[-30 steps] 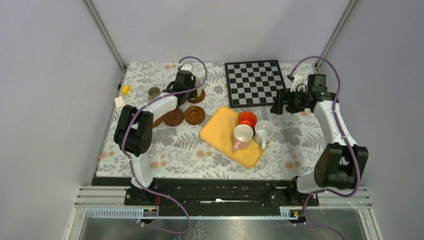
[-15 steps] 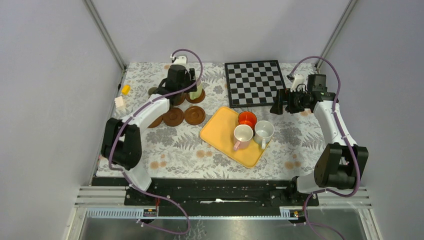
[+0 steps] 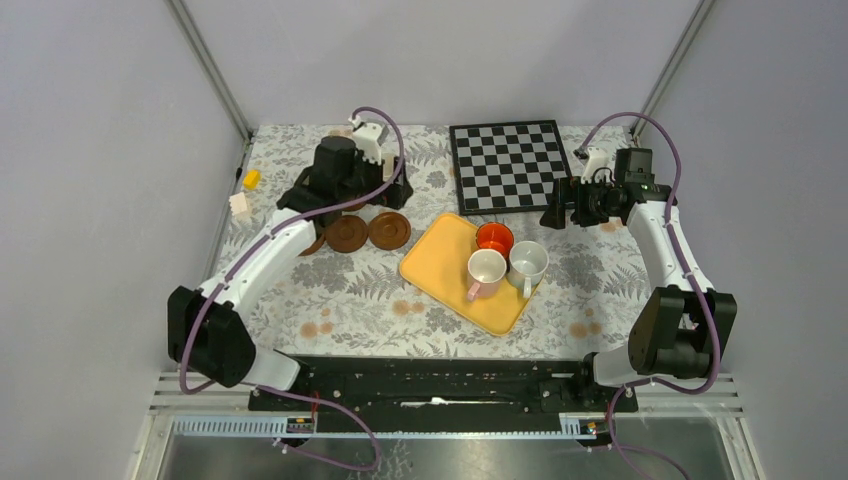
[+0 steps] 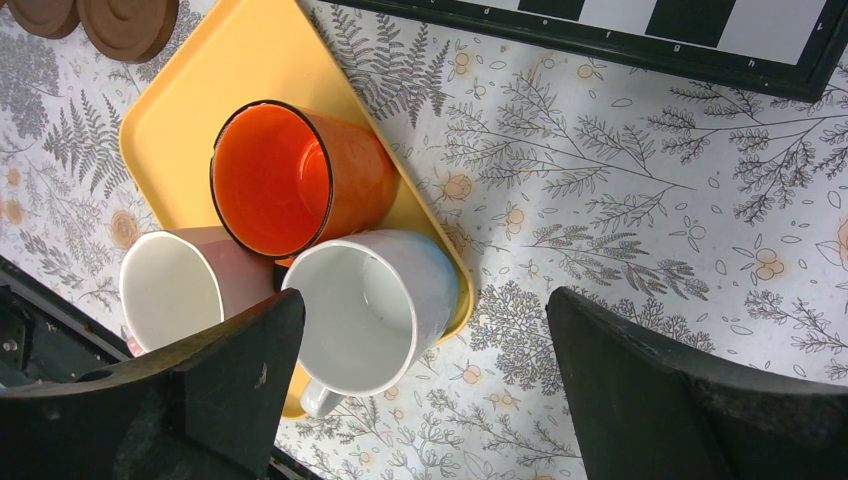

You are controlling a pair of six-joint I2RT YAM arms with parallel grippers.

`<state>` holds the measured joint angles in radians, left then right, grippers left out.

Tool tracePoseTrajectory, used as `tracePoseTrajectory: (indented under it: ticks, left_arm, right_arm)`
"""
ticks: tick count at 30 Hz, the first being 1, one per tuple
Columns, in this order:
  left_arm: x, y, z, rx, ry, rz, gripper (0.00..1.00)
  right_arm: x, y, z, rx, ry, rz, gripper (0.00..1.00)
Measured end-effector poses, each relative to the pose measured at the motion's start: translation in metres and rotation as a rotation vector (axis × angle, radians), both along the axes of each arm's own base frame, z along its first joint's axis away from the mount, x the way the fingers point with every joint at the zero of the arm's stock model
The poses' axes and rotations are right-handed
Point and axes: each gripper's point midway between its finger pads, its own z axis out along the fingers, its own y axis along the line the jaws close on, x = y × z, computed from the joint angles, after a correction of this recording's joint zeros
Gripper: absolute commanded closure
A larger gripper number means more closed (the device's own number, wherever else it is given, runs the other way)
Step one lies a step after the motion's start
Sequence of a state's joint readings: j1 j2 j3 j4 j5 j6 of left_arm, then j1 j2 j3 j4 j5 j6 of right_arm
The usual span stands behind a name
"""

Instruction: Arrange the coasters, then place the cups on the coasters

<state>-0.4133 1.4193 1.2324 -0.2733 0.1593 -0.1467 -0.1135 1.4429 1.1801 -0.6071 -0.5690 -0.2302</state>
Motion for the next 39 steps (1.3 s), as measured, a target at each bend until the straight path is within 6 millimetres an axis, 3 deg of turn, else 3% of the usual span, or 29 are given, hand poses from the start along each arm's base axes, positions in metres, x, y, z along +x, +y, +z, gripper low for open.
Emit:
tracePoseTrajectory:
  ticks: [3, 10, 17, 27, 35, 39]
  left_arm:
    - [-0.019, -0.01, -0.014, 0.016, 0.044, -0.079, 0.01]
    - [-0.086, -0.041, -0.064, 0.046, 0.206, -0.316, 0.01]
    - [-0.15, -0.08, -0.079, 0.098, 0.272, -0.545, 0.01]
    - [-0.183, -0.106, -0.088, 0.156, 0.268, -0.621, 0.02]
    - [-0.19, -0.14, -0.11, 0.19, 0.288, -0.578, 0.21]
    - [-0.192, -0.153, -0.116, 0.2, 0.298, -0.576, 0.23]
  right_arm:
    - [0.0, 0.0, 0.0, -0.002, 0.001, -0.001, 0.02]
    - [0.002, -0.01, -0.002, -0.052, 0.009, -0.025, 0.02]
    - [0.006, -0.017, 0.003, -0.088, 0.001, -0.041, 0.02]
    - [-0.012, -0.019, -0.002, -0.116, -0.022, -0.05, 0.02]
    - [-0.005, -0.021, -0.002, -0.119, -0.038, -0.066, 0.02]
    - [-0.005, -0.021, -0.006, -0.118, -0.024, -0.066, 0.02]
